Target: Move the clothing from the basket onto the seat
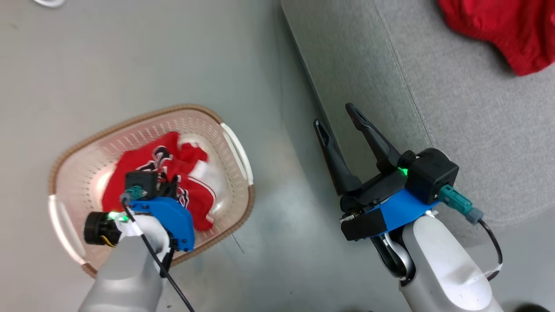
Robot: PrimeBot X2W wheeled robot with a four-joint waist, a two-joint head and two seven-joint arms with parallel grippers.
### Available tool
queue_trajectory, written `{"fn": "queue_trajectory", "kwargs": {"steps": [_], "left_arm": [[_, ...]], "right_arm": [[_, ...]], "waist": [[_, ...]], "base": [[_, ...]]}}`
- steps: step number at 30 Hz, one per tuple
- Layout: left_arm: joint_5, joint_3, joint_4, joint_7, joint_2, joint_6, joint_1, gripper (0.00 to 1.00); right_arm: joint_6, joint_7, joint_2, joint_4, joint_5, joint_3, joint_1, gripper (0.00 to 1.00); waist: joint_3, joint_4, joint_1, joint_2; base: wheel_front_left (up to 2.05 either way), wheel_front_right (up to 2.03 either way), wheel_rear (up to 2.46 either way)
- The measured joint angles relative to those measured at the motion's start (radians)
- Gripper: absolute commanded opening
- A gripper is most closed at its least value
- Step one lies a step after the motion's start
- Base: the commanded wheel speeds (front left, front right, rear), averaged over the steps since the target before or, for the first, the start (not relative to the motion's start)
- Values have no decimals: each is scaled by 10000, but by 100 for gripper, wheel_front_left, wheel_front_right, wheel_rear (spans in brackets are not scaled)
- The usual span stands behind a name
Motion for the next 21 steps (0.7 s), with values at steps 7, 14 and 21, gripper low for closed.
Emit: {"fn": "queue_trajectory", "kwargs": {"steps": [7, 14, 21], "left_arm": [[-174, -268, 48, -192, -301, -155, 246, 0], [-451, -732, -207, -286, -454, -201, 708, 0], [-1526, -2092, -1384, -278, -500, -230, 1290, 0]], "right_arm": [[0, 0, 0, 368, -349, -132, 270, 100], [0, 0, 0, 738, -512, -203, 638, 100], [0, 40, 2, 1060, -633, -288, 1129, 100]], "waist": [[-1040, 515, 0, 0], [-2125, 998, -1, 0], [-3147, 1436, -2, 0]], "base": [[0, 0, 0], [0, 0, 0], [0, 0, 0]]}}
